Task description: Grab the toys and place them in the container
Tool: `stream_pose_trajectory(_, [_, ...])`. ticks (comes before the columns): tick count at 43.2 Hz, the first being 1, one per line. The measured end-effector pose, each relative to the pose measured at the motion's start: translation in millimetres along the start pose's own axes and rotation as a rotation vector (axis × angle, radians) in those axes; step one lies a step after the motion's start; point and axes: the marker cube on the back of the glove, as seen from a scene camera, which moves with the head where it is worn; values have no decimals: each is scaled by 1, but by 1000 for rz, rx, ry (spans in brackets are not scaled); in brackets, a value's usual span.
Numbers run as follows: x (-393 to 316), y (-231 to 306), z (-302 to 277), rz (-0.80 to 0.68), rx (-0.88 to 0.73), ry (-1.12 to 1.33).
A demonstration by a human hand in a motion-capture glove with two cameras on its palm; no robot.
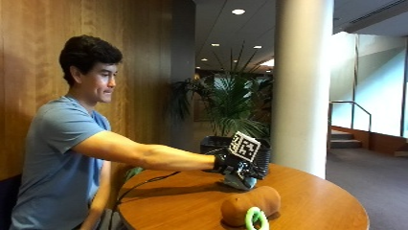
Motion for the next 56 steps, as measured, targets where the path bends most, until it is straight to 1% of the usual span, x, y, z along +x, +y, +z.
stream_pose_trajectory(10, [-7,-19,19,-19,2,-16])
stream_pose_trajectory(13, [-6,-21,19,-3,8,-19])
stream_pose_trajectory(15, [-4,-23,17,46,-5,-1])
stream_pose_trajectory(18, [0,-27,17,192,-28,67])
stream_pose_trajectory(19, [0,-29,16,217,-32,80])
stream_pose_trajectory(21, [-3,-29,13,196,-33,78])
stream_pose_trajectory(24, [-12,-28,7,87,-4,19])
stream_pose_trajectory(26, [-14,-29,4,92,34,5])
stream_pose_trajectory(28, [-8,-29,4,188,73,64])
stream_pose_trajectory(31, [13,-31,9,441,120,249])
stream_pose_trajectory(32, [16,-32,11,480,136,268])
stream_pose_trajectory(33, [15,-32,12,474,153,246])
stream_pose_trajectory(38, [2,-30,10,219,186,-3])
stream_pose_trajectory(41, [-4,-27,5,116,169,-120])
stream_pose_trajectory(43, [-3,-23,2,97,157,-122])
stream_pose_trajectory(45, [-2,-19,0,109,149,-94])
stream_pose_trajectory(49, [5,-12,-10,230,154,-1])
stream_pose_trajectory(54, [1,12,-38,144,202,-10])
stream_pose_trajectory(56, [0,22,-53,155,227,-3])
